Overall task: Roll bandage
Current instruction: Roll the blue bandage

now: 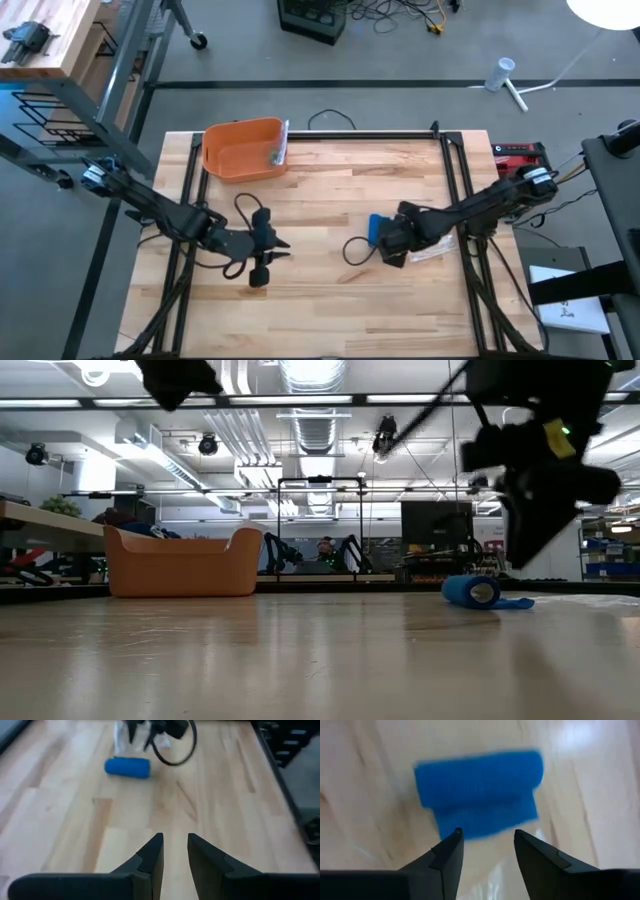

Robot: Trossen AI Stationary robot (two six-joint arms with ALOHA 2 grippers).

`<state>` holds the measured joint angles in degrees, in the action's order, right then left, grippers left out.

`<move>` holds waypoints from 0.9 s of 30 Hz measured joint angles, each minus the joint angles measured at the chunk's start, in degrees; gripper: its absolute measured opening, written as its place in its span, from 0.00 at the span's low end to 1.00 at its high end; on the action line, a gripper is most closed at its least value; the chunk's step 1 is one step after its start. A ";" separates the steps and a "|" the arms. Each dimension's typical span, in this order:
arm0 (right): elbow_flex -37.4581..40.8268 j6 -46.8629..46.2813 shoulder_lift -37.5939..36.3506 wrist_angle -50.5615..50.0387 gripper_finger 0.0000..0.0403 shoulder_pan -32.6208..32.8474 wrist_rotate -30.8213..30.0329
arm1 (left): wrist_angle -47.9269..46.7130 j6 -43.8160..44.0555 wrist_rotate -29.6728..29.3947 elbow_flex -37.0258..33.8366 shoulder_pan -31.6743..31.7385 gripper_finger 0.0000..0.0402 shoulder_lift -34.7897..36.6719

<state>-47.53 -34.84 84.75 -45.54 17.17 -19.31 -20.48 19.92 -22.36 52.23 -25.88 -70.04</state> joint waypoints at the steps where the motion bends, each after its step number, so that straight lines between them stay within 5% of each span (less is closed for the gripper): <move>1: 1.36 -1.11 -0.02 -0.05 0.42 0.52 0.23 | 2.03 -0.61 -0.89 -1.36 0.07 0.19 -0.01; 10: 3.97 -3.20 -1.34 3.17 0.40 1.97 0.21 | 21.01 -4.11 -3.57 -12.05 3.86 0.19 -0.01; 27: 3.98 2.54 0.81 9.99 0.39 -3.42 8.03 | 21.14 -1.18 0.44 -15.30 8.84 0.19 -0.02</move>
<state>-43.55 -32.30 85.56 -35.54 13.75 -11.28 0.67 18.74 -21.91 36.93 -17.04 -70.06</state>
